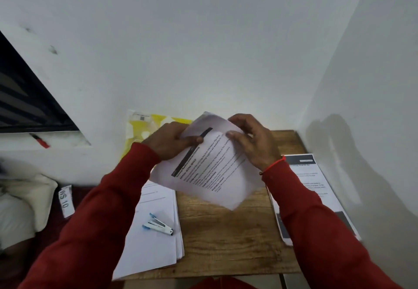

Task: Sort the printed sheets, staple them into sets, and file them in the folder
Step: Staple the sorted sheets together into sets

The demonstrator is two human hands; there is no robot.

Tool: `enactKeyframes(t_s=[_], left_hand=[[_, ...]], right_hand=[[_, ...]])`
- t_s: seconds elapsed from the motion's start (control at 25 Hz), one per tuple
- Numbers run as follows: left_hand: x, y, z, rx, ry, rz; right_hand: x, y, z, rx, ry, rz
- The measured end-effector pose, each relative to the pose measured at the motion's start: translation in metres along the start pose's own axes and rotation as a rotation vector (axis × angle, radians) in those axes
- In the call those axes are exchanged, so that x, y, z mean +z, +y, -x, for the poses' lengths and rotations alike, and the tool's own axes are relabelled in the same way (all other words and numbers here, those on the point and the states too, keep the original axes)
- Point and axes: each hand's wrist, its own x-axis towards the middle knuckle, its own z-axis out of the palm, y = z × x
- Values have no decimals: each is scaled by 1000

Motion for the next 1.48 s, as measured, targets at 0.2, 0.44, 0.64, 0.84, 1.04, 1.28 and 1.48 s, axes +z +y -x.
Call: enactKeyframes(t_s=[0.2,0.44,0.64,0.84,1.04,1.28,1.48], left_hand=[[20,-63,31,-201,184,512],[79,-82,33,-187,380,611],[137,-90,49,-209,389,696],[159,-99,55,-334,377,733],[149,-105,49,-336,330,725],[144,-111,46,-295,292,699],[143,-110,44,-287,278,693]], right_hand=[[-20,73,56,615,51,-629],[-1,79,74,653,235,-523],[0,82,101,664,200,-469],[-4,91,110,703,153,-401],[-2,102,114,710,164,-404],[6,109,123,734,183,-376],[5,113,127,735,179,-376]])
